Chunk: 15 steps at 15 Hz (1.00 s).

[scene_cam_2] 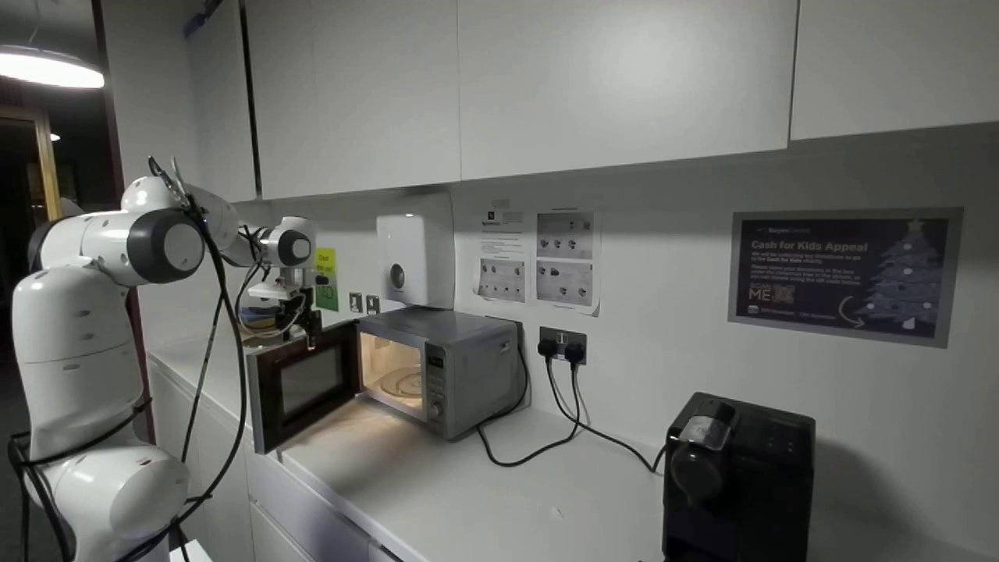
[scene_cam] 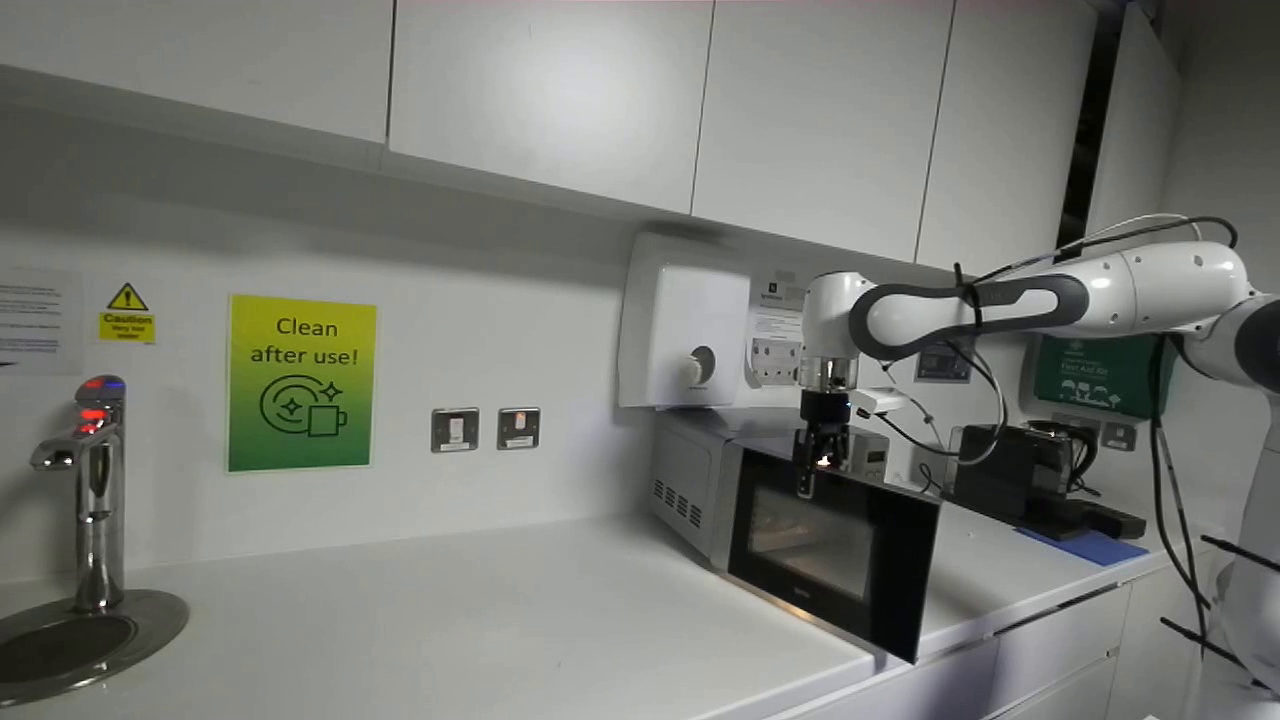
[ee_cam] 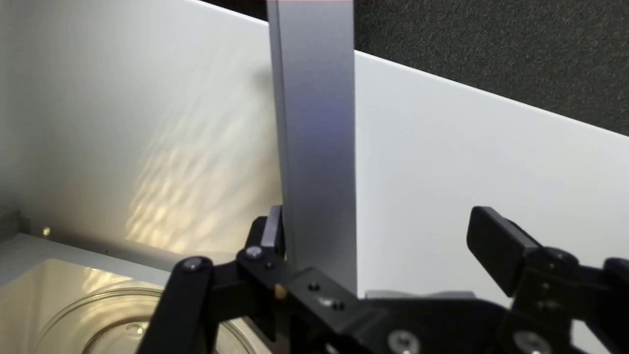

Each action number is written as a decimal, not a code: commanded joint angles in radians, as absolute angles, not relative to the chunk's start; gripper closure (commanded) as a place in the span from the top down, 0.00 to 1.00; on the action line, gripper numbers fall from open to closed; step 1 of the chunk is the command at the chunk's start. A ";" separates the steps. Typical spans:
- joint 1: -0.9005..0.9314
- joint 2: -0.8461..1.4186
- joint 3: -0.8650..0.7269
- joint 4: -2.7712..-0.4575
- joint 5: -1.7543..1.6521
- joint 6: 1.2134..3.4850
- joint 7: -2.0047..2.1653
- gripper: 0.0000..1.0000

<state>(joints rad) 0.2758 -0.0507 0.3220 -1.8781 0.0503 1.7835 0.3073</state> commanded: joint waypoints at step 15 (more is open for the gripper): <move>0.319 0.044 0.326 -1.755 -0.003 1.790 0.392 1.00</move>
